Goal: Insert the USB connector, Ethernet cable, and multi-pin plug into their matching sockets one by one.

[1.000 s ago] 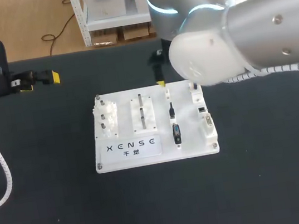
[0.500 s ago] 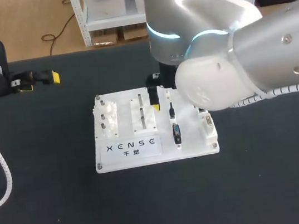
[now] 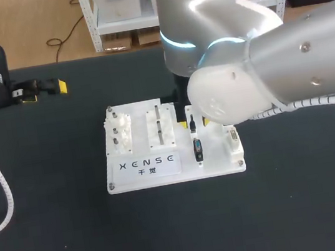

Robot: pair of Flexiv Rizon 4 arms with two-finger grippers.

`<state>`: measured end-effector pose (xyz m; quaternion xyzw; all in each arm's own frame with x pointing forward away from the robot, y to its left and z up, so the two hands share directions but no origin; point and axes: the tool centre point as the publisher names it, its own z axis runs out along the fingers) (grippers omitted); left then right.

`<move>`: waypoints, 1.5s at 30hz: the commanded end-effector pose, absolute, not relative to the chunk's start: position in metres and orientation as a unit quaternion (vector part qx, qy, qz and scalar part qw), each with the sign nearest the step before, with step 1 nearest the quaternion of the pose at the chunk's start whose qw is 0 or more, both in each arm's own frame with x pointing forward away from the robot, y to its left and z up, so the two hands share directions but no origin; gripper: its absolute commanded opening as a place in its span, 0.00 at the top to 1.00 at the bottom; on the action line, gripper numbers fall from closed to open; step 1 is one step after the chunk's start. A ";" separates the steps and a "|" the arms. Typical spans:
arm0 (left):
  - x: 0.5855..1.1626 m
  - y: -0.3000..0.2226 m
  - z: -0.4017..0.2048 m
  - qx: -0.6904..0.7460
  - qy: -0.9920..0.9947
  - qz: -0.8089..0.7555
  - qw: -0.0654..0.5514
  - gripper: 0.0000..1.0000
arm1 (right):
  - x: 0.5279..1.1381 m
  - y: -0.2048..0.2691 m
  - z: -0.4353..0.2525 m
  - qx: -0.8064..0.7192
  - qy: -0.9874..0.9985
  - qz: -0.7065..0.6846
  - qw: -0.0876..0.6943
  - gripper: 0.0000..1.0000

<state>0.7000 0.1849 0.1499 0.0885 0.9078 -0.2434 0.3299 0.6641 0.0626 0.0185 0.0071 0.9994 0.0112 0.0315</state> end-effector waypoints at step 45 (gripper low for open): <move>0.700 0.185 0.150 0.088 0.908 -0.243 0.330 0.00 | 0.660 -0.002 0.037 0.027 0.994 -0.040 0.094 1.00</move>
